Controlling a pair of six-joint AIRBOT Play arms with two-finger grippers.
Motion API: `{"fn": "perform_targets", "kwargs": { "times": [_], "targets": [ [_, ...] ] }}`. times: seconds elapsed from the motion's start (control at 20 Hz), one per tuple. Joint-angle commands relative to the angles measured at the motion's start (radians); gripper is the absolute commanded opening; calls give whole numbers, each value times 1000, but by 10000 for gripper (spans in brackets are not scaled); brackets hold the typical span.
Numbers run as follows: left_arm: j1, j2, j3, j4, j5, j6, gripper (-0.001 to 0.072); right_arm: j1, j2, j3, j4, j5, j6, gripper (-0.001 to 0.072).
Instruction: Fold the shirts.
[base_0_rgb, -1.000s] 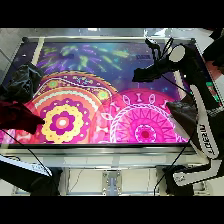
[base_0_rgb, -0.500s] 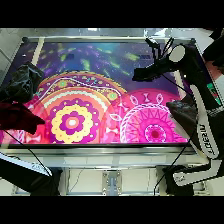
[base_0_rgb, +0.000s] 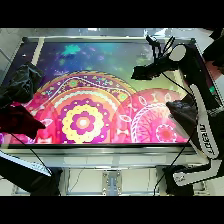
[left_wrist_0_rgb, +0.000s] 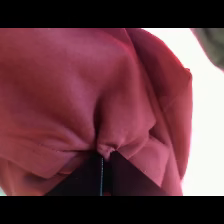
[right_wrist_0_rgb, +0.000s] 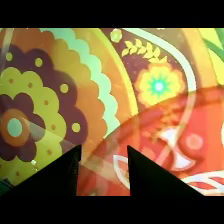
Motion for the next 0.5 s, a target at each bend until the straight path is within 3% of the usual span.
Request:
{"fn": "perform_targets", "kwargs": {
  "times": [0.0,0.3,0.45],
  "targets": [
    [0,62,0,-135,-26,1,13,1,1,59,33,74,1,340],
    [-53,315,0,-613,-28,159,12,0,9,372,50,388,0,339],
    [-166,430,0,-749,-27,159,12,0,100,367,41,400,-2,339]
  ]
}}
